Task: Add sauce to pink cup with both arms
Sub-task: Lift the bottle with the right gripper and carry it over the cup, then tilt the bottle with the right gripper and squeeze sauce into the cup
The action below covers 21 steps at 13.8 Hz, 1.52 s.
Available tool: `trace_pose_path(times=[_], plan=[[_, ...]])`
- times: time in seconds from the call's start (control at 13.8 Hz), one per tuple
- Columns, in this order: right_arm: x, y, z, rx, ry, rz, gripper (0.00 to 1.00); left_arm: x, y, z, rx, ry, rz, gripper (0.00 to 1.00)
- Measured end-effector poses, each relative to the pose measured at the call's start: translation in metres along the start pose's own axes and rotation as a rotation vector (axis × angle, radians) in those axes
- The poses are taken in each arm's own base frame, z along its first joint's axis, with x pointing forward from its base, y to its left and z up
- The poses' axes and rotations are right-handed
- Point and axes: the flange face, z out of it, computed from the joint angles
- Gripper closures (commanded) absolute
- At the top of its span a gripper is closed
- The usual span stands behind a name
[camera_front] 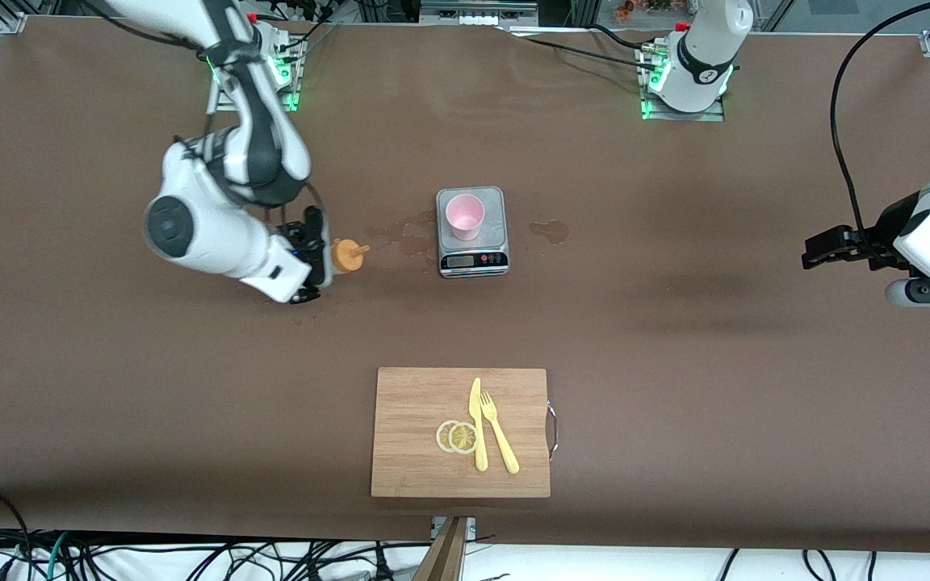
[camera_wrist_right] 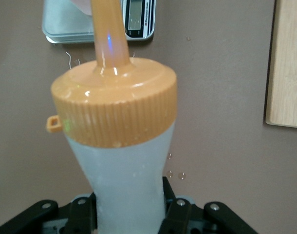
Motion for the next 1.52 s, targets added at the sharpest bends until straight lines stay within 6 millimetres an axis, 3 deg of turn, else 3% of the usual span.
trace_pose_path(times=[0.14, 0.29, 0.94, 1.3, 1.52], plan=[[0.041, -0.013, 0.001, -0.02, -0.093, 0.033, 0.82, 0.0, 0.0, 0.0, 0.0, 0.0, 0.0, 0.0], [0.065, -0.022, 0.007, -0.039, -0.16, 0.071, 0.82, 0.0, 0.0, 0.0, 0.0, 0.0, 0.0, 0.0], [0.134, -0.053, 0.032, -0.035, -0.407, 0.088, 0.82, 0.0, 0.0, 0.0, 0.0, 0.0, 0.0, 0.0], [0.159, -0.057, 0.04, -0.041, -0.498, 0.079, 0.82, 0.0, 0.0, 0.0, 0.0, 0.0, 0.0, 0.0], [0.177, -0.07, 0.054, -0.059, -0.556, 0.069, 0.82, 0.0, 0.0, 0.0, 0.0, 0.0, 0.0, 0.0]])
